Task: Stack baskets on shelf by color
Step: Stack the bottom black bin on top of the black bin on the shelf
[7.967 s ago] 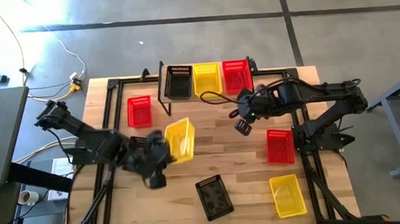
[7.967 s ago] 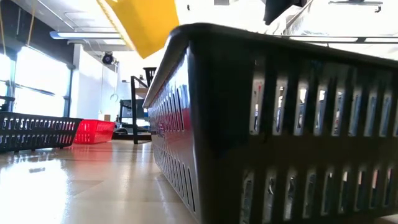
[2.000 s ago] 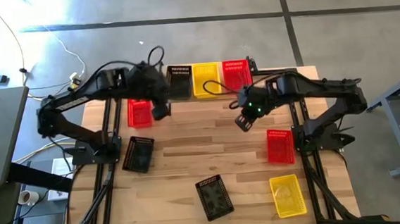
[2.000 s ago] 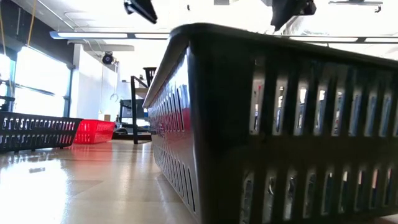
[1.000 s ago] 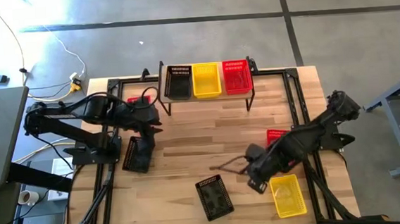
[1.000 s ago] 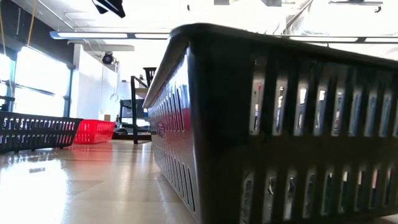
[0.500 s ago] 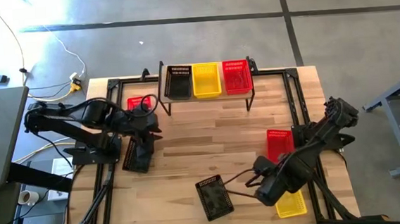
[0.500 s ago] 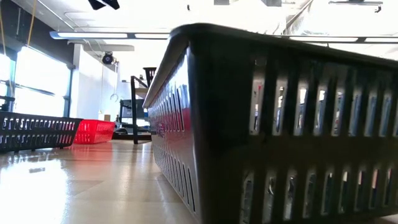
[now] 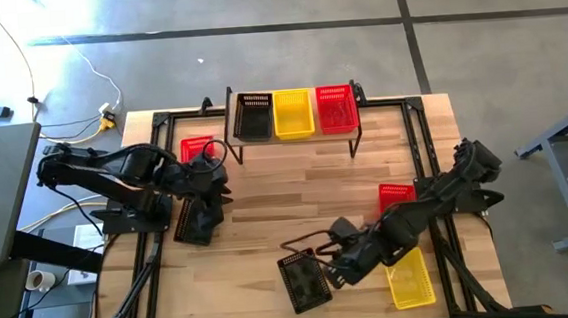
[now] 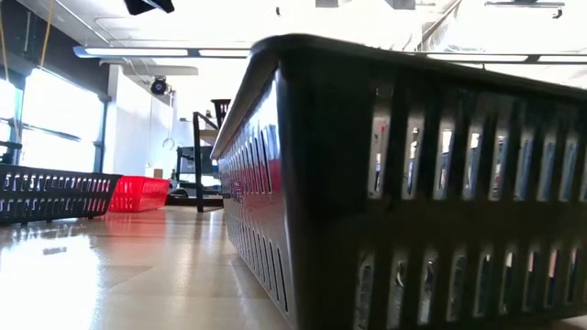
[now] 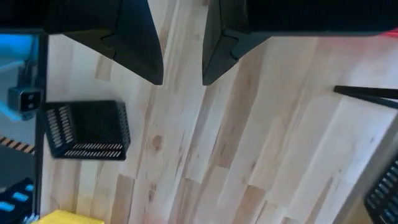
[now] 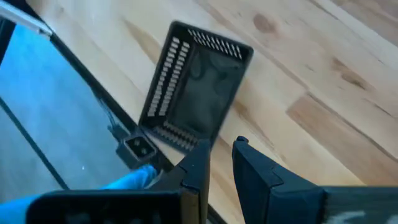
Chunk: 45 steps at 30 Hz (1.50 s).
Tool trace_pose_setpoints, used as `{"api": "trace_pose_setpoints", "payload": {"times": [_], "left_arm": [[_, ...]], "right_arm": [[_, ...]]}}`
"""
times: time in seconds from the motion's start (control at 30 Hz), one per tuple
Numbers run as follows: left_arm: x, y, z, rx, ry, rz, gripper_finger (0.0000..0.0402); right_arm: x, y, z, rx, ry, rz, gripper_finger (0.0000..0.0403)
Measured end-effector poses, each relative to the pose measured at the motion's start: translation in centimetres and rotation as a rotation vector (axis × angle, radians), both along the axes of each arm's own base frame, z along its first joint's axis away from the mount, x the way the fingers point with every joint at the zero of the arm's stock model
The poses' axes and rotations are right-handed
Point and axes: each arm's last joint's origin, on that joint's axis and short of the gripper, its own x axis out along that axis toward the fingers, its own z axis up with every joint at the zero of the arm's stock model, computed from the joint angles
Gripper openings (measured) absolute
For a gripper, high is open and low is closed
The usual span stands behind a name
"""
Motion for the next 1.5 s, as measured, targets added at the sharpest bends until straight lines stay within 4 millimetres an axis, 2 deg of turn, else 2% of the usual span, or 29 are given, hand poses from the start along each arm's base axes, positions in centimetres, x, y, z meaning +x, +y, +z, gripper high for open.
{"api": "trace_pose_setpoints", "payload": {"times": [0.2, 0.5, 0.73, 1.03, 1.17, 1.37, 1.5], "left_arm": [[0.4, -0.2, -0.2, -0.065, 0.002, -0.008, 0.0102], [0.3, -1.0, -0.3, -0.095, 0.023, -0.063, 0.0102], [-0.2, -1.5, -0.5, -0.081, 0.067, -0.100, 0.0104], [-0.3, -2.1, -0.5, -0.094, 0.069, -0.107, 0.0162], [-0.3, -2.1, -0.5, -0.094, 0.068, -0.107, 0.0178], [-0.3, -2.6, -0.5, -0.048, 0.064, -0.132, 0.0174], [-0.5, -3.1, -0.5, -0.006, 0.059, -0.150, 0.0168]], "right_arm": [[2.2, 0.0, -2.5, -0.031, 0.033, 0.010, 0.0065], [4.7, 0.2, -6.9, -0.036, 0.136, -0.012, 0.0127], [5.8, 0.2, -9.3, -0.043, 0.183, -0.024, 0.0131], [7.0, 0.1, -12.0, -0.034, 0.235, -0.034, 0.0130], [7.3, -0.3, -12.4, -0.022, 0.250, -0.045, 0.0110], [7.9, -1.4, -12.5, -0.017, 0.245, -0.114, 0.0015], [8.5, -2.2, -12.4, -0.009, 0.224, -0.149, 0.0017]]}}
